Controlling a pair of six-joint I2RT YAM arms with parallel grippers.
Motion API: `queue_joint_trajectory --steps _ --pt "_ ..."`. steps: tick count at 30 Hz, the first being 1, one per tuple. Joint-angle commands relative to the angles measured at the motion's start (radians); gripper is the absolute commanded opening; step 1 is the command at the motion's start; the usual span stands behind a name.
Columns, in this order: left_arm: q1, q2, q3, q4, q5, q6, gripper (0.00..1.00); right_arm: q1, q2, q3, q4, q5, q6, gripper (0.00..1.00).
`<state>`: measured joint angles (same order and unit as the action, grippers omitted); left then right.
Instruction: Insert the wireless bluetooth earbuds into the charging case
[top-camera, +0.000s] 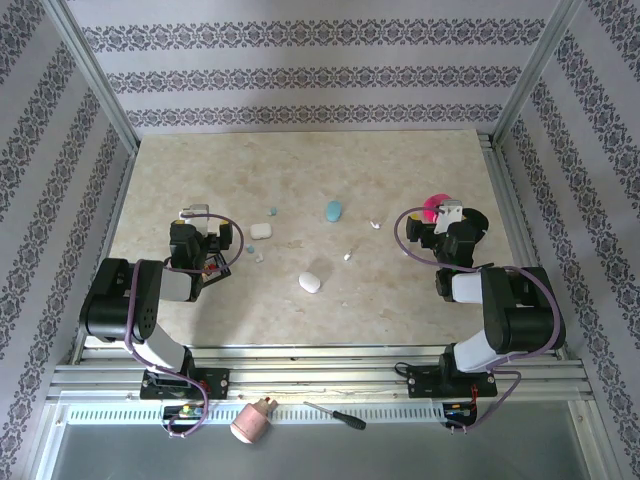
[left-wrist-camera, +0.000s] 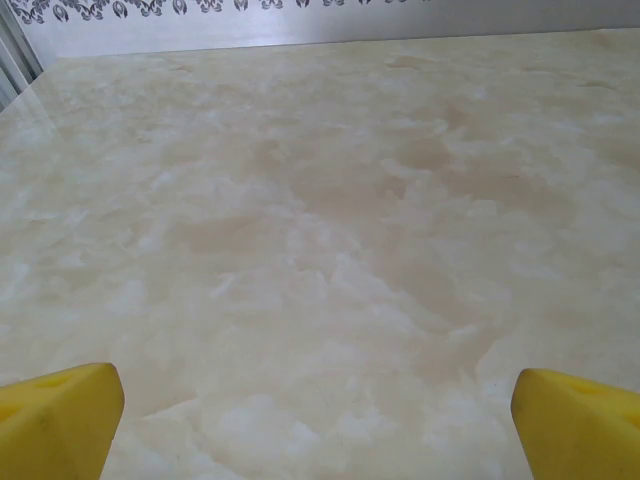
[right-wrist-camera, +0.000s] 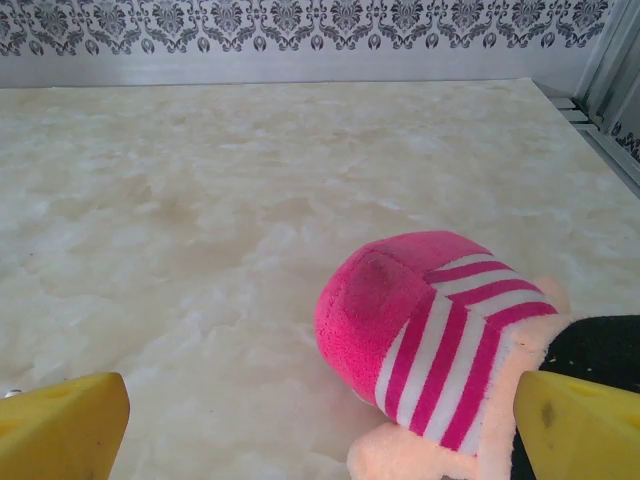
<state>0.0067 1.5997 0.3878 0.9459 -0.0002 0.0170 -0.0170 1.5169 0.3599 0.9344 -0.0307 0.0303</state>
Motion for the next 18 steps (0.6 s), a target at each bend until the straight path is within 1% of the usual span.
queue_joint_trajectory --steps 1,6,8,18 --pt "-0.003 -0.009 0.002 -0.004 0.018 -0.016 0.99 0.008 0.006 0.011 0.01 0.012 0.02 0.98" --pt "-0.003 -0.009 0.002 -0.005 0.02 -0.015 0.99 0.008 0.007 0.013 0.008 0.012 0.017 0.99" --pt "-0.002 -0.009 0.002 -0.004 0.019 -0.016 0.99 0.009 0.009 0.02 -0.005 -0.012 0.009 0.98" --pt "-0.003 -0.009 0.001 -0.006 0.02 -0.015 0.99 0.009 0.01 0.019 0.001 -0.012 0.011 0.98"
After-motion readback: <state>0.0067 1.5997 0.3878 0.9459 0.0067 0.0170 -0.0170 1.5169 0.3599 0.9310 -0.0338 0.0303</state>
